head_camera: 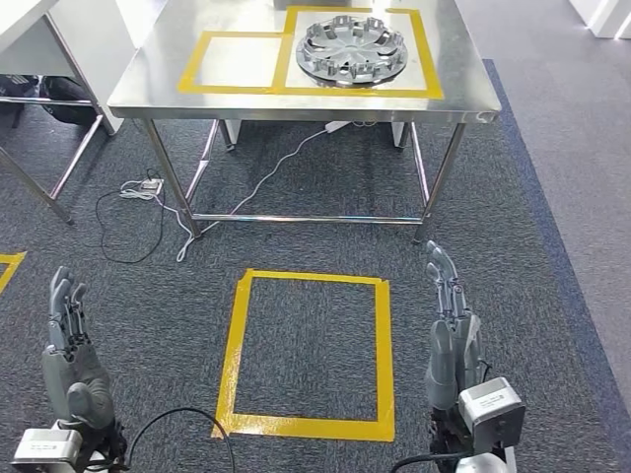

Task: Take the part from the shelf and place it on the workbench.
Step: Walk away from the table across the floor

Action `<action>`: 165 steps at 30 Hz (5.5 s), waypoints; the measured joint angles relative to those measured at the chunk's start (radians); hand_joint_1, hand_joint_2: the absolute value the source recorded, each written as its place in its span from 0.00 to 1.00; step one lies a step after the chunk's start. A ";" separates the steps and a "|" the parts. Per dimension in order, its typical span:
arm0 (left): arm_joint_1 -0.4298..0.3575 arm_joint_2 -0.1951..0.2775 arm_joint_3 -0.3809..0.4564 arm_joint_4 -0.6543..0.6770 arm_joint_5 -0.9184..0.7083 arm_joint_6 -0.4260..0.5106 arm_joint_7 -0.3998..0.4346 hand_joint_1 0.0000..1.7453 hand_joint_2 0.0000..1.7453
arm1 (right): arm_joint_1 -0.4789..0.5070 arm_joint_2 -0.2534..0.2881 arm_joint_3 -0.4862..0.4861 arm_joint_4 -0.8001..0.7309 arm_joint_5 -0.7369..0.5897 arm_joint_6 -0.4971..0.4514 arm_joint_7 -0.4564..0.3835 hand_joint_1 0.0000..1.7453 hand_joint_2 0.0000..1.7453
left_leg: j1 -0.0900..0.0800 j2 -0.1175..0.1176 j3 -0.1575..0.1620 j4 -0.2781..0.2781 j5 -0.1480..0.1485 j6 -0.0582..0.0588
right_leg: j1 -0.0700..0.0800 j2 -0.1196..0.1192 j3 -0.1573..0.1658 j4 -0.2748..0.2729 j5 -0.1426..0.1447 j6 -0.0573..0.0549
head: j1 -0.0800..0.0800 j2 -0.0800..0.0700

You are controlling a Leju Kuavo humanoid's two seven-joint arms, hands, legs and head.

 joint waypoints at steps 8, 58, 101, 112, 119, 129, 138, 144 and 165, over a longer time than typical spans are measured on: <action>0.001 -0.001 0.004 0.000 -0.001 -0.005 -0.001 0.00 0.00 | 0.000 0.000 0.002 0.000 0.002 -0.002 0.003 0.00 0.00 | -0.004 0.007 -0.083 -0.013 0.070 0.053 | -0.005 0.006 -0.085 0.238 -0.182 0.034 | 0.006 0.000; 0.028 -0.001 0.020 -0.008 -0.001 -0.006 -0.003 0.00 0.00 | 0.001 -0.001 0.016 0.000 0.012 -0.007 0.012 0.00 0.00 | 0.004 0.002 -0.223 0.258 -0.011 -0.018 | 0.003 0.001 0.136 -0.044 -0.100 -0.032 | 0.005 0.000; 0.028 -0.006 0.031 -0.013 -0.008 -0.015 -0.004 0.00 0.00 | 0.002 -0.001 0.028 0.005 0.056 -0.021 0.008 0.00 0.00 | -0.001 -0.003 -0.092 -0.011 0.069 0.040 | -0.001 0.000 -0.028 0.216 -0.201 0.020 | 0.011 0.000; 0.029 -0.007 0.033 -0.015 -0.007 -0.016 -0.004 0.00 0.00 | 0.000 -0.001 0.028 0.005 0.060 -0.018 0.009 0.00 0.00 | 0.001 -0.102 -0.122 0.003 0.080 0.007 | -0.007 0.064 0.069 -0.016 -0.063 -0.011 | 0.008 0.000; 0.029 -0.007 0.033 -0.016 -0.006 -0.016 -0.004 0.00 0.00 | 0.000 -0.001 0.027 0.005 0.060 -0.018 0.009 0.00 0.00 | 0.007 -0.014 -0.234 0.258 -0.024 -0.023 | -0.009 -0.032 0.081 -0.023 -0.066 -0.026 | -0.008 0.000; 0.028 -0.009 0.037 -0.017 -0.002 -0.017 -0.004 0.00 0.00 | -0.005 -0.001 0.028 0.005 0.062 -0.020 0.009 0.00 0.00 | 0.000 0.010 -0.106 -0.009 0.078 0.025 | -0.004 -0.042 0.060 0.043 -0.126 0.017 | -0.002 0.000; 0.027 -0.011 0.040 -0.017 -0.002 -0.018 -0.004 0.00 0.00 | -0.001 -0.001 0.028 0.005 0.062 -0.020 0.010 0.00 0.00 | -0.002 -0.081 -0.108 -0.003 0.080 0.027 | -0.009 0.066 0.040 0.042 -0.075 0.009 | 0.002 0.000; 0.028 -0.010 0.041 -0.018 -0.002 -0.018 -0.004 0.00 0.00 | -0.001 -0.001 0.027 0.005 0.062 -0.023 0.008 0.00 0.00 | 0.001 -0.080 -0.146 0.041 0.062 -0.009 | -0.012 0.041 0.070 -0.011 -0.067 -0.014 | -0.003 0.000; 0.029 -0.011 0.043 -0.021 -0.002 -0.018 -0.004 0.00 0.00 | 0.001 -0.001 0.028 0.006 0.062 -0.025 0.006 0.00 0.00 | 0.000 -0.043 -0.114 -0.001 0.081 0.029 | -0.005 0.010 -0.056 0.269 -0.194 0.019 | 0.006 0.000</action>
